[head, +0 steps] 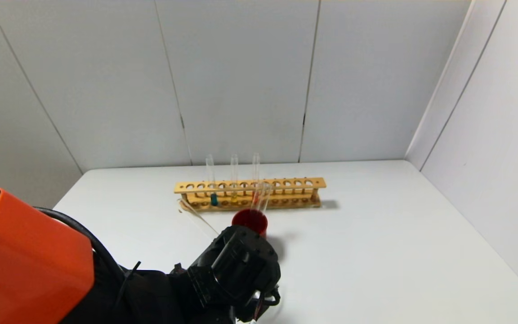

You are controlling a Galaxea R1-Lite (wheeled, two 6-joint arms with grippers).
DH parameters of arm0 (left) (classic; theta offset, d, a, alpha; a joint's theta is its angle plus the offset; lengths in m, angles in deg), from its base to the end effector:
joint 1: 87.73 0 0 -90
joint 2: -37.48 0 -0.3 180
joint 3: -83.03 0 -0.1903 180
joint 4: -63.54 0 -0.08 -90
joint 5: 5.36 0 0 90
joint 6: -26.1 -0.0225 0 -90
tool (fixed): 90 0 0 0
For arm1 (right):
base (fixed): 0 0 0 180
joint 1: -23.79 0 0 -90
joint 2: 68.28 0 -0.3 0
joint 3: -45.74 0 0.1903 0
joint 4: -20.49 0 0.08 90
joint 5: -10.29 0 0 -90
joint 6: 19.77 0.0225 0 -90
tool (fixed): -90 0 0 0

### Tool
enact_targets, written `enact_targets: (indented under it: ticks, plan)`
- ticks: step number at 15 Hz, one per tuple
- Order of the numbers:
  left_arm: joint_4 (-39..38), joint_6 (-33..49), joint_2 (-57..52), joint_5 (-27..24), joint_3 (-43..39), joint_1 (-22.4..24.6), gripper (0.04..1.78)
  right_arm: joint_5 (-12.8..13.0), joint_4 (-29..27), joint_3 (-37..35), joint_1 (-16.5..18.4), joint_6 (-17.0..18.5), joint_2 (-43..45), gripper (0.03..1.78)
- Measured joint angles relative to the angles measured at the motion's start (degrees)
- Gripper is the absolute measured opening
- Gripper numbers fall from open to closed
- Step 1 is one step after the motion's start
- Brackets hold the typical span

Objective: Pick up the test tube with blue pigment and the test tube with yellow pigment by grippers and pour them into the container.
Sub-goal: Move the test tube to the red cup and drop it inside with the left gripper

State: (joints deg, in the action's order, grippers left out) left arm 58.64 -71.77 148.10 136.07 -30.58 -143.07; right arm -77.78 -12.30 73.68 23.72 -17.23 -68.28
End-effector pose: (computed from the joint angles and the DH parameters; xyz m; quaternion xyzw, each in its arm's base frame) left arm 0.1935 -0.2489 0.0884 0.8870 0.1076 -0.1724 0.4146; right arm -0.0298 -0.0008 0.0805 0.0214 0.0419 -0.0171 0.9987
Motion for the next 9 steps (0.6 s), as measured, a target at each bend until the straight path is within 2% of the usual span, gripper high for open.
enact_targets:
  ticks: [5,9]
  plan:
    - [-5.3,4.7,-5.1,-0.3,1.6,-0.9,0.31,0.0,0.0,0.0,0.0,0.0,0.0,1.75]
    - [-13.0,16.3,-8.4,0.2,5.2,0.0,0.31,0.0,0.0,0.0,0.0,0.0,0.0,1.75]
